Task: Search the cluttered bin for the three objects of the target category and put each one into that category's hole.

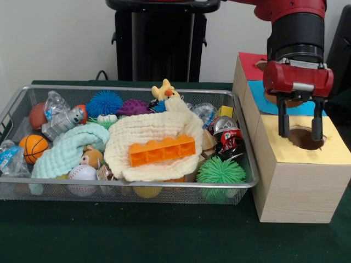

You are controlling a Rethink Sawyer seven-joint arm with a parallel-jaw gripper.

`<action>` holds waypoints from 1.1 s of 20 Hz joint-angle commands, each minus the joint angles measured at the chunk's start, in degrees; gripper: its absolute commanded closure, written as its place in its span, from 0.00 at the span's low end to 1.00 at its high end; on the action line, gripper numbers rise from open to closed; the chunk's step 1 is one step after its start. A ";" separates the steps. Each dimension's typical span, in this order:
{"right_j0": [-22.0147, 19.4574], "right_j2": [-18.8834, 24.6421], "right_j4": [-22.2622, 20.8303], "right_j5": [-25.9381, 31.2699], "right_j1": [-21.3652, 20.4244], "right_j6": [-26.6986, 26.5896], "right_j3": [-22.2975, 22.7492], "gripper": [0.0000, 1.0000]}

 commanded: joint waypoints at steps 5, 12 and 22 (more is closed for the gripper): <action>-14.52 15.13 -14.20 11.64 -1.55 6.62 1.05 0.00; -23.70 20.24 -25.22 12.51 -2.81 4.42 1.17 0.00; -29.14 23.22 -33.62 17.08 -5.96 2.90 3.34 0.00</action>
